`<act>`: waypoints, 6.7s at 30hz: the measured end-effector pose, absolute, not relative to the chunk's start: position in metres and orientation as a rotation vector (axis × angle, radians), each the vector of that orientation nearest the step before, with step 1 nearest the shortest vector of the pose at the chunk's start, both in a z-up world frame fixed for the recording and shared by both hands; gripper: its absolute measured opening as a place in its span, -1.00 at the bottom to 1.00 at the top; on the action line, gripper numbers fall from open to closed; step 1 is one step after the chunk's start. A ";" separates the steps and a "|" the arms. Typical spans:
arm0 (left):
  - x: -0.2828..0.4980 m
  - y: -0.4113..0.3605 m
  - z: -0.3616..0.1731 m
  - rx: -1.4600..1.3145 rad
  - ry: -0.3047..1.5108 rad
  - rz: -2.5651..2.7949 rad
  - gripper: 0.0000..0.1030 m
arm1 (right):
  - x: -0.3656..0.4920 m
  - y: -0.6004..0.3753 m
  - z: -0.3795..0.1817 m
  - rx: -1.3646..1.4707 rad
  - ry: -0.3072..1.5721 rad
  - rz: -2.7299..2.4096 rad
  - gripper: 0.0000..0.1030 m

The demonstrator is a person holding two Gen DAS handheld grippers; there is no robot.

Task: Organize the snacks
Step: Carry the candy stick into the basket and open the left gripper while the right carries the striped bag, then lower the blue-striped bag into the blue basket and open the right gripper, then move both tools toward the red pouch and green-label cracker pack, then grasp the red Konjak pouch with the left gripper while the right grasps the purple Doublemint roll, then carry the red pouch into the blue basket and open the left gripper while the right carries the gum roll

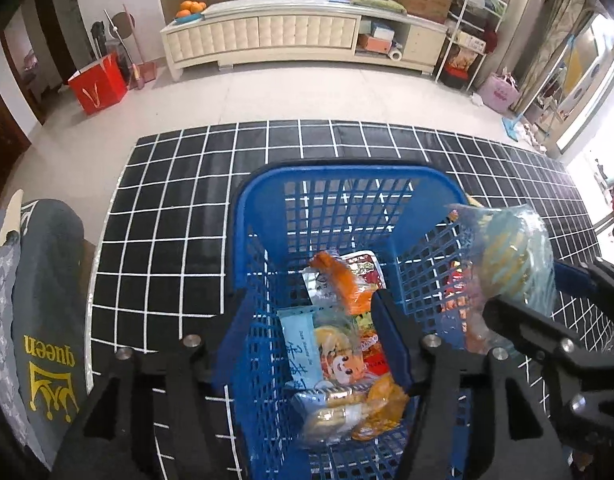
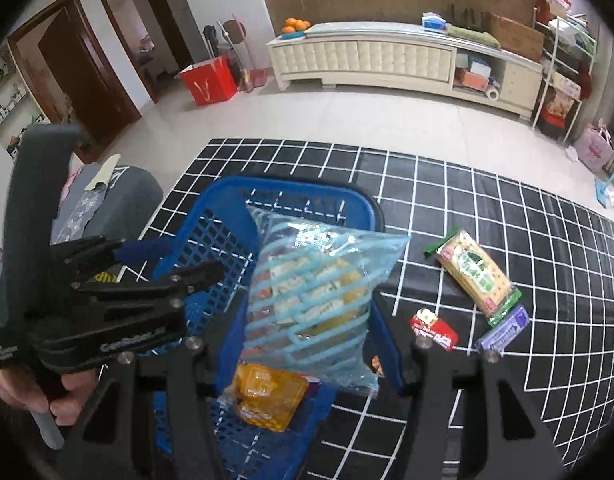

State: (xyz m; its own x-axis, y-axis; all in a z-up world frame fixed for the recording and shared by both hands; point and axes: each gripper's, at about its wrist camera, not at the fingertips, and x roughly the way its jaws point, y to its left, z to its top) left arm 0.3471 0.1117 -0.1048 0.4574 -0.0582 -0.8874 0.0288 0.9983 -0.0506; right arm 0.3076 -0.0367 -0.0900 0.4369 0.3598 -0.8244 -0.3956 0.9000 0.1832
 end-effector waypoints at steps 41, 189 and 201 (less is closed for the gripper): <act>0.285 0.146 -0.060 -0.122 1.030 0.014 0.32 | 0.286 -0.021 -0.059 -0.178 0.975 0.416 0.72; 0.273 -0.091 -0.116 0.074 0.930 -0.065 -0.53 | 0.239 -0.217 -0.097 0.012 0.907 0.325 -0.33; 0.244 -0.019 -0.079 0.094 0.871 -0.006 -0.53 | 0.214 -0.146 -0.059 -0.009 0.827 0.425 -0.33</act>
